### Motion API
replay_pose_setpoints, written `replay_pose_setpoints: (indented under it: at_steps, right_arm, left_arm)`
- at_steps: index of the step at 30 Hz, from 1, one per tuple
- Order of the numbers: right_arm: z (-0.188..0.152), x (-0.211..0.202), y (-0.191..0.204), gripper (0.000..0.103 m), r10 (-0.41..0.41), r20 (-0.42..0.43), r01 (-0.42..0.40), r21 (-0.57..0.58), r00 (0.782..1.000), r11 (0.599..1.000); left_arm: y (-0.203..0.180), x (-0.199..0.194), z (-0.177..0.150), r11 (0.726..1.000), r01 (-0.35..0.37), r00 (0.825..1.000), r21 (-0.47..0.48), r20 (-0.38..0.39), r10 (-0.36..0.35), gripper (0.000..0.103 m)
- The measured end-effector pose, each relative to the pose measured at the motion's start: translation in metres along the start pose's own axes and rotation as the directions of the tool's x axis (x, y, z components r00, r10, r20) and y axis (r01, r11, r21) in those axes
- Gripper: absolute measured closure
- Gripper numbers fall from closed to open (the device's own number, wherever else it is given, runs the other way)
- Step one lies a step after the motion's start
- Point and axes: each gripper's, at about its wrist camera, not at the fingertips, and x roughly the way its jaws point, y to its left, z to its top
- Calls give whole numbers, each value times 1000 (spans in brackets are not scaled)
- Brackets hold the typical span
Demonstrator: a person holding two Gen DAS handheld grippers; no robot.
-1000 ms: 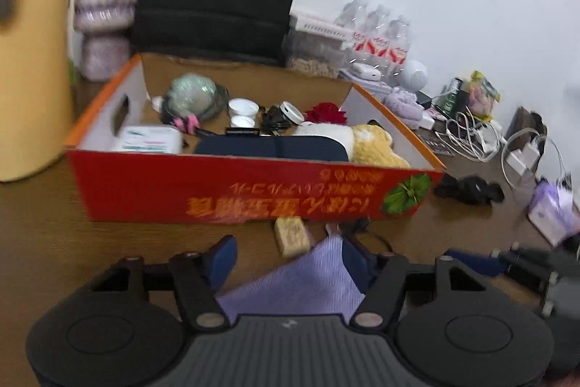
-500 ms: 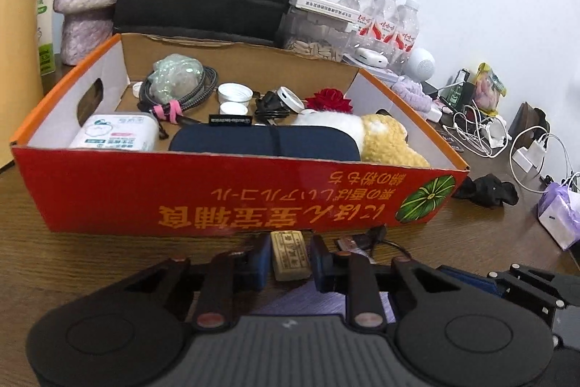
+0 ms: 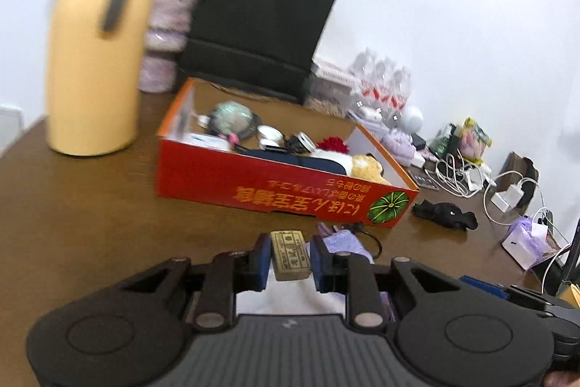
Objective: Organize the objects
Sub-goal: 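Carry the beige tag and orange cable into the box and open both tools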
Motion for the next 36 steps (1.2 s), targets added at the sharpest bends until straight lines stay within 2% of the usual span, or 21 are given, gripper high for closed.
replay_pose_setpoints:
  at_steps: [7, 13, 19, 21, 25, 29, 31, 34, 36]
  right_arm:
    - [-24, -50, 29, 62, 21, -4, -21, -52, 1000, 998]
    - [-32, -81, 46, 62, 27, 14, -26, -75, 1000, 997]
    - [-24, -92, 55, 62, 46, 48, -41, -96, 998, 995]
    - [-13, -86, 54, 62, 60, 56, -54, -96, 997, 994]
    - [24, -60, 53, 62, 90, 101, -76, -136, 991, 988]
    - [82, -5, 47, 62, 116, 119, -97, -154, 986, 983]
    - [112, 38, 44, 62, 117, 96, -101, -157, 989, 982]
    - [150, 105, 37, 62, 68, 52, -60, -142, 996, 988]
    - [168, 146, 29, 62, 27, 8, -26, -113, 1000, 993]
  left_arm:
    - [12, -75, -26, 996, -91, 996, 13, 27, 91, 82]
    - [11, -115, -38, 996, -85, 994, 21, 69, 83, 81]
    - [10, -115, -33, 998, -51, 995, 29, 85, 48, 82]
    - [13, -105, -22, 999, -25, 995, 42, 98, 21, 82]
    - [14, -70, 19, 995, -21, 992, 101, 127, 8, 81]
    - [17, -5, 75, 991, -28, 995, 129, 101, 15, 81]
    - [21, 35, 103, 990, -63, 995, 123, 79, 53, 82]
    - [23, 94, 135, 973, -159, 986, 166, 75, 149, 82]
    - [27, 135, 151, 964, -184, 983, 190, 27, 183, 81]
